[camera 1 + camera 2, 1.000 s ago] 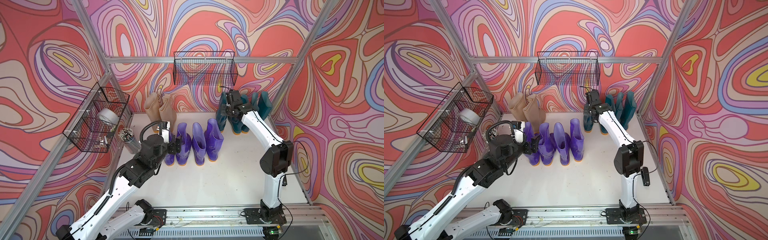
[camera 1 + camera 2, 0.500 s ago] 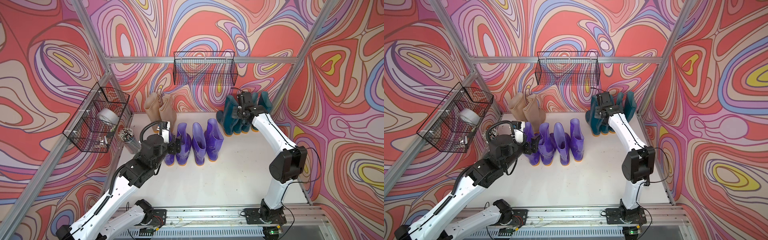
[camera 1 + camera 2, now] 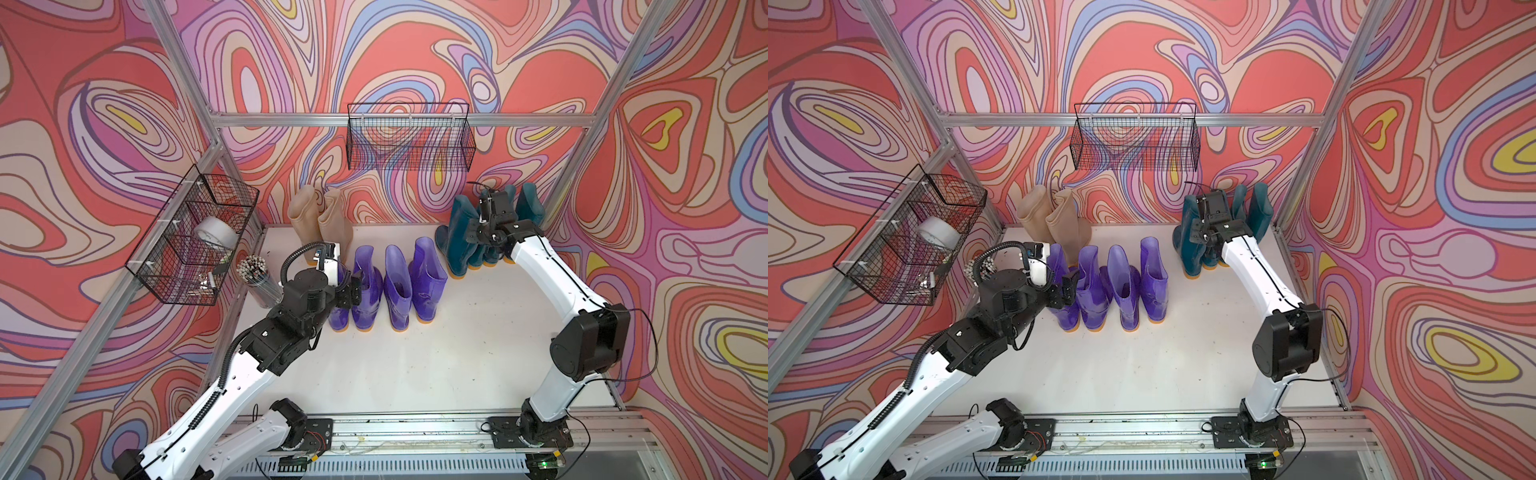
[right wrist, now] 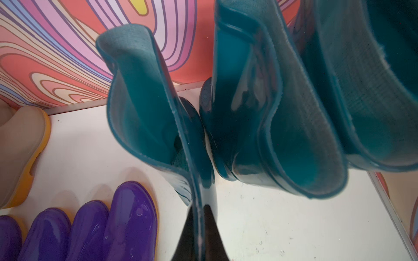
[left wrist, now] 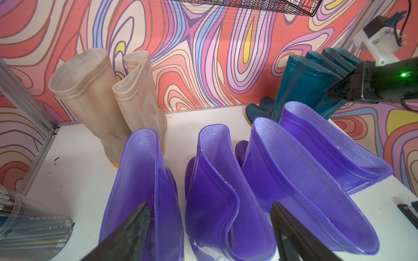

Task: Match and arrange rain boots in pairs
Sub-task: Pick up the rain boot at the center of the board.

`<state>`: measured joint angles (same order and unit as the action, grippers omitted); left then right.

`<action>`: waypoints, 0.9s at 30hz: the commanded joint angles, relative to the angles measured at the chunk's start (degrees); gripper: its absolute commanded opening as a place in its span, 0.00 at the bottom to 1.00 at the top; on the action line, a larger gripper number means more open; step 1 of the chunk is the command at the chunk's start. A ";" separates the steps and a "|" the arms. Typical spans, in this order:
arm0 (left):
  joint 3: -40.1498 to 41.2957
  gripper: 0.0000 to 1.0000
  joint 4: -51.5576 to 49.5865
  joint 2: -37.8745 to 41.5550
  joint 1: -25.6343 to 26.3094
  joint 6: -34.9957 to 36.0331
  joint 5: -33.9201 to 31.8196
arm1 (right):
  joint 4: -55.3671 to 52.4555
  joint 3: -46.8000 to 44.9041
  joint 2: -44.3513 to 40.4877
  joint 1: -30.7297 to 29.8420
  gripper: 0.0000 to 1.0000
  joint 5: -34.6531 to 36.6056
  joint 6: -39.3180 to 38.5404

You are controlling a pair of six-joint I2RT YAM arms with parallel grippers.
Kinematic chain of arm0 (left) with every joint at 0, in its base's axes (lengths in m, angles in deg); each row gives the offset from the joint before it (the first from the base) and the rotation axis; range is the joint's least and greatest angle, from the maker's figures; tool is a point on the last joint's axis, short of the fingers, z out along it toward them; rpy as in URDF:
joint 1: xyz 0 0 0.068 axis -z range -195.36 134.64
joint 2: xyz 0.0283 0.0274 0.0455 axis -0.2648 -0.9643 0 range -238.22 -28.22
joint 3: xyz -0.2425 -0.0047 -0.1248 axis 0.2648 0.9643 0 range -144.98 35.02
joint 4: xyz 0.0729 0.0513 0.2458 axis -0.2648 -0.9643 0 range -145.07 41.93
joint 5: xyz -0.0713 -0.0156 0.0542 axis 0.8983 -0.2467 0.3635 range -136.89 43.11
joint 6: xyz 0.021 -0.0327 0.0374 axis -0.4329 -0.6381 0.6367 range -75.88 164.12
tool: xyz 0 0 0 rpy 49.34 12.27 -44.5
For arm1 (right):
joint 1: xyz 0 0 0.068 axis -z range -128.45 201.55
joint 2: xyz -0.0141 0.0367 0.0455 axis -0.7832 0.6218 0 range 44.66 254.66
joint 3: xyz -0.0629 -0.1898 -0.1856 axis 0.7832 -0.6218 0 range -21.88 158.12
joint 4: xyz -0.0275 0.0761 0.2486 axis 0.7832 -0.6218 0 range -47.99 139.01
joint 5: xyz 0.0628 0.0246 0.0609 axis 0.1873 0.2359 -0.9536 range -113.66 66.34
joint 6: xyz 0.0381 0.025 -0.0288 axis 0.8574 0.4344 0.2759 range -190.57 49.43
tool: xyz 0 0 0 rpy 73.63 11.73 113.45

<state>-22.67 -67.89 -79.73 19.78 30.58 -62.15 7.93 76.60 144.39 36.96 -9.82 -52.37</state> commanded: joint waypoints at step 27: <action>0.34 0.85 1.54 1.54 -0.42 -0.35 0.59 | -8.47 -22.95 -38.37 0.00 0.00 10.30 6.08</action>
<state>-22.67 -67.89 -79.34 19.78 30.53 -61.87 -3.33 55.36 106.05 36.90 -3.83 -47.10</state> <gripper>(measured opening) 0.853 0.062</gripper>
